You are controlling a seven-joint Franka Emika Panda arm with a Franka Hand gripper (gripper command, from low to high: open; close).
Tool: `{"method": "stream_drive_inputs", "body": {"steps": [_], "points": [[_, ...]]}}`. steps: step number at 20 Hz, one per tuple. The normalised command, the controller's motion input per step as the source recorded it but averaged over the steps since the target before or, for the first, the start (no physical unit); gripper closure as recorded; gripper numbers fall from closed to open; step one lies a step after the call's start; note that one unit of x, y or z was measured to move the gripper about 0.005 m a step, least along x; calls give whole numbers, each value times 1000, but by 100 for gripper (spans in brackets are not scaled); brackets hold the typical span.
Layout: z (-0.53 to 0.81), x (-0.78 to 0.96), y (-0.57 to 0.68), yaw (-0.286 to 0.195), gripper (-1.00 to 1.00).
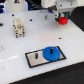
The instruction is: Insert the blue gear onto the right peg, followed by the red gear
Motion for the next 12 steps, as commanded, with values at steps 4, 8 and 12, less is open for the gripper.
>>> {"method": "stream_drive_inputs", "body": {"steps": [4, 8, 12], "points": [[531, 675, -340, 0, 100], [534, 711, -405, 0, 100], [526, 722, -407, 0, 100]]}}
